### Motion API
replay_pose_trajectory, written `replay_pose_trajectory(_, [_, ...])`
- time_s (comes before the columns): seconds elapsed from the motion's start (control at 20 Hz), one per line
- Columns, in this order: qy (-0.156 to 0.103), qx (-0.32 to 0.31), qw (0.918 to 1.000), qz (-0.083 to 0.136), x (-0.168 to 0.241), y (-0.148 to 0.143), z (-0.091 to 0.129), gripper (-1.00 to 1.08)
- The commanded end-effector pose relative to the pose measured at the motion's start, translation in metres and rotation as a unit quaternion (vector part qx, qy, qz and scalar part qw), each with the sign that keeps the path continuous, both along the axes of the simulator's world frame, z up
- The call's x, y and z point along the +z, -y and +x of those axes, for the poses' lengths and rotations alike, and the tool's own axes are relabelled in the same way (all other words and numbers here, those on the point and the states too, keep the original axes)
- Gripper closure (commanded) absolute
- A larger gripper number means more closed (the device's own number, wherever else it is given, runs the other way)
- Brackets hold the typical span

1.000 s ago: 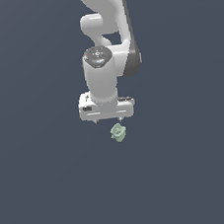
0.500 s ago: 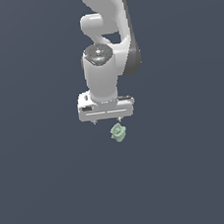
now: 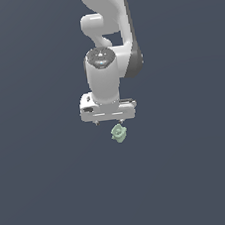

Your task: Pick up the object and move it to a goal position.

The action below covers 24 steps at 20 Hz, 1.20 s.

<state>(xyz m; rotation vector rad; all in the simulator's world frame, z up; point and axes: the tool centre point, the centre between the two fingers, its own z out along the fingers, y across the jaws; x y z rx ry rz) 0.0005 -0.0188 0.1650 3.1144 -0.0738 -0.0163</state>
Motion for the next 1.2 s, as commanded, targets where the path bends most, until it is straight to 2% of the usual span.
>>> replay_pose_trajectory(0.0, [0.001,-0.018,0.9998,0.001,-0.004,-0.003,-0.001,-0.92])
replay_pose_trajectory(0.25, [0.002,-0.069,0.9976,0.004,-0.016,-0.009,-0.002,-0.92])
replay_pose_trajectory(0.5, [0.004,-0.132,0.9912,0.006,-0.031,-0.018,-0.005,-0.92])
replay_pose_trajectory(1.15, [0.008,-0.280,0.9599,0.010,-0.063,-0.034,-0.013,-0.92])
